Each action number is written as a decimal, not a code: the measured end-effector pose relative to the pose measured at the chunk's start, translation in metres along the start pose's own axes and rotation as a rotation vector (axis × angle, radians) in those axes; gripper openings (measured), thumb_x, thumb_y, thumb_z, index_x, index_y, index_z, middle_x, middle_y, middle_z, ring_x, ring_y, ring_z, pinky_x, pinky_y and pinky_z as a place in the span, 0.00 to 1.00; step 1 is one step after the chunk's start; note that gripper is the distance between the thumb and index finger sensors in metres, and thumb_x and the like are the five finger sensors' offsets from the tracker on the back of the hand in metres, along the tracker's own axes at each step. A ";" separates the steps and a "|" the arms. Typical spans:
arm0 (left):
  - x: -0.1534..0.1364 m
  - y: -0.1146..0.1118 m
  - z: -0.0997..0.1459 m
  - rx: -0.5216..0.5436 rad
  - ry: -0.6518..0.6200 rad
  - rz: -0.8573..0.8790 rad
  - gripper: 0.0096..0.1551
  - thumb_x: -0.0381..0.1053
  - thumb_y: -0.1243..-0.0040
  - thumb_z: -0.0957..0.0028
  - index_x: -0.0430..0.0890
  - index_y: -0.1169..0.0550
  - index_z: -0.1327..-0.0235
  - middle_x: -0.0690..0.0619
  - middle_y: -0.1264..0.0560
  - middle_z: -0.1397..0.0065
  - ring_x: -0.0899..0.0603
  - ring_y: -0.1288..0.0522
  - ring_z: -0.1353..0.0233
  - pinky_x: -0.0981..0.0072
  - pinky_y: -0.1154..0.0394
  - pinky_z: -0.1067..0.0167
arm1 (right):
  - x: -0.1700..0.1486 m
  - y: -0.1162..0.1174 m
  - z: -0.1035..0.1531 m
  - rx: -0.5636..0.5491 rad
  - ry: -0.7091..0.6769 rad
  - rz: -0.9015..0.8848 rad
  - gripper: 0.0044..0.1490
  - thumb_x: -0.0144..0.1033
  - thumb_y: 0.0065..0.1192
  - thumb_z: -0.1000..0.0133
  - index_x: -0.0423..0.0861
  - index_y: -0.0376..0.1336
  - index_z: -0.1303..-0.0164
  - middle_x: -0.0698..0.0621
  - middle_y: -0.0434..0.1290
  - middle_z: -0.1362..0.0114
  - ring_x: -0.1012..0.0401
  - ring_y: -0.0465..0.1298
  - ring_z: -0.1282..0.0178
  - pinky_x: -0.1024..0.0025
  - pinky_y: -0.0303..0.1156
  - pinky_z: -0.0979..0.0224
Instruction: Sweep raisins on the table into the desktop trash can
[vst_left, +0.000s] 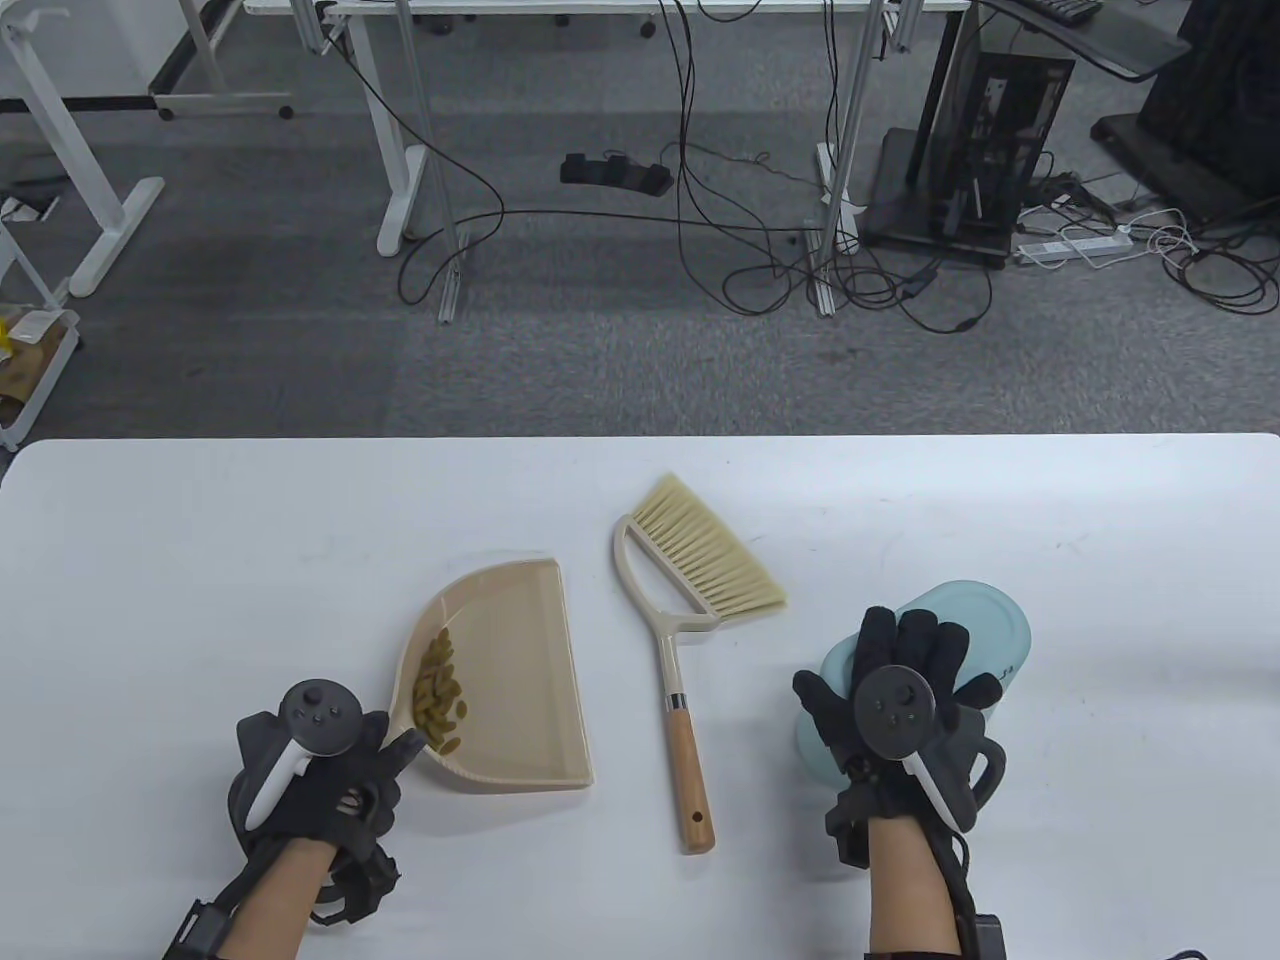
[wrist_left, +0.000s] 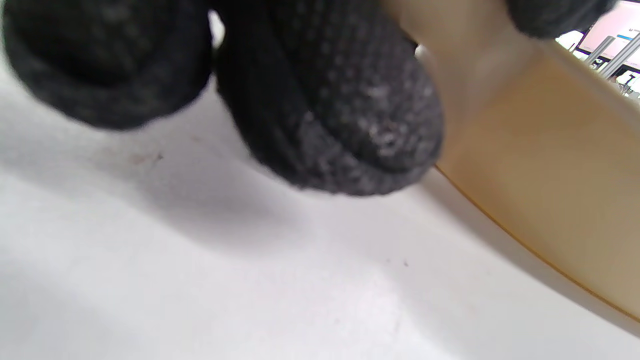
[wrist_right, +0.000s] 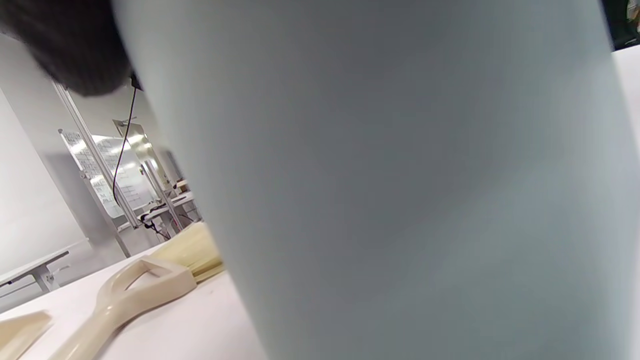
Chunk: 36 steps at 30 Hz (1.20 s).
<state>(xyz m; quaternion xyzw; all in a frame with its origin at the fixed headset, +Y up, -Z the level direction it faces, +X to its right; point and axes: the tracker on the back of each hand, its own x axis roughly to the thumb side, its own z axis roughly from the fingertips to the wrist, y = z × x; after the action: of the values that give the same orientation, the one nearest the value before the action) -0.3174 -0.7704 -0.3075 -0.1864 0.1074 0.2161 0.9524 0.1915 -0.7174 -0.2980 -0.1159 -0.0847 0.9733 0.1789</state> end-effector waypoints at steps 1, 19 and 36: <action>0.000 0.000 0.000 0.000 0.000 0.001 0.41 0.71 0.54 0.48 0.48 0.32 0.28 0.50 0.17 0.56 0.56 0.14 0.71 0.61 0.16 0.69 | -0.001 0.000 0.001 0.012 -0.004 0.002 0.62 0.74 0.56 0.47 0.47 0.43 0.12 0.41 0.40 0.10 0.39 0.35 0.12 0.25 0.28 0.29; 0.000 0.000 0.000 0.004 0.003 -0.005 0.41 0.71 0.55 0.48 0.48 0.32 0.28 0.50 0.17 0.56 0.56 0.14 0.71 0.60 0.16 0.69 | -0.012 -0.046 0.021 -0.221 -0.049 -0.330 0.60 0.68 0.60 0.46 0.57 0.36 0.13 0.42 0.26 0.13 0.37 0.29 0.15 0.25 0.30 0.27; -0.001 -0.001 0.001 0.016 0.012 -0.004 0.42 0.72 0.55 0.49 0.48 0.32 0.28 0.51 0.17 0.56 0.56 0.14 0.71 0.61 0.16 0.69 | -0.028 -0.031 0.031 -0.258 -0.104 -0.392 0.55 0.71 0.48 0.41 0.59 0.29 0.16 0.44 0.17 0.18 0.34 0.27 0.19 0.29 0.39 0.25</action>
<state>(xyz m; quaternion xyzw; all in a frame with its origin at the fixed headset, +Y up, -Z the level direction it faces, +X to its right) -0.3174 -0.7713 -0.3063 -0.1801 0.1146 0.2122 0.9536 0.2191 -0.7025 -0.2558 -0.0688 -0.2383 0.9058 0.3436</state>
